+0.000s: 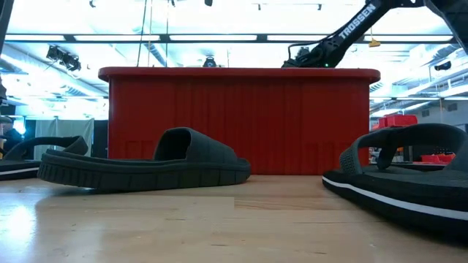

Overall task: Pick and place slides into bin
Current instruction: Put the pink slide into the red bin, then put the top black slide into the red bin

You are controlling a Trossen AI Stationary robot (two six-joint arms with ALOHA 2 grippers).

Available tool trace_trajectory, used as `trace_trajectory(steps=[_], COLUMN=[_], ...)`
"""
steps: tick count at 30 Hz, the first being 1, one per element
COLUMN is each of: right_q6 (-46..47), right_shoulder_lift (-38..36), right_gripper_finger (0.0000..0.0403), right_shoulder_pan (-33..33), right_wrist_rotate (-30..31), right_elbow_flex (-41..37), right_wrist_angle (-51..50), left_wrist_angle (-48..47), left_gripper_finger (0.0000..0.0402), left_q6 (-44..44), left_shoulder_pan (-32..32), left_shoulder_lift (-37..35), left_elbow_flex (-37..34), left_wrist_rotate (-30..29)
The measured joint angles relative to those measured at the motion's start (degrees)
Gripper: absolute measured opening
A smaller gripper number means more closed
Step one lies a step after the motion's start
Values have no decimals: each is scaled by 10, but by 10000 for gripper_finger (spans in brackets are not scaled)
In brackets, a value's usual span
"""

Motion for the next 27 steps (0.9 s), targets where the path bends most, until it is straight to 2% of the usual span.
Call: trace_trajectory(steps=[7,19,27], right_q6=[-13,-22,-16], right_shoulder_lift=[1,-1,-74], right_gripper_finger=[68,179,187], right_shoulder_pan=[-20,-23,-11], right_wrist_rotate=[32,44,49], right_elbow_flex=[0,-2,-3], right_wrist_angle=[17,14,12], left_wrist_angle=[-31,-43,-46], left_gripper_finger=[107,107,107], left_q6=[0,1,0], left_shoulder_pan=[0,-1,-6], left_shoulder_lift=[0,0,0], left_elbow_flex=[0,0,0], left_wrist_rotate=[-1,-1,-1])
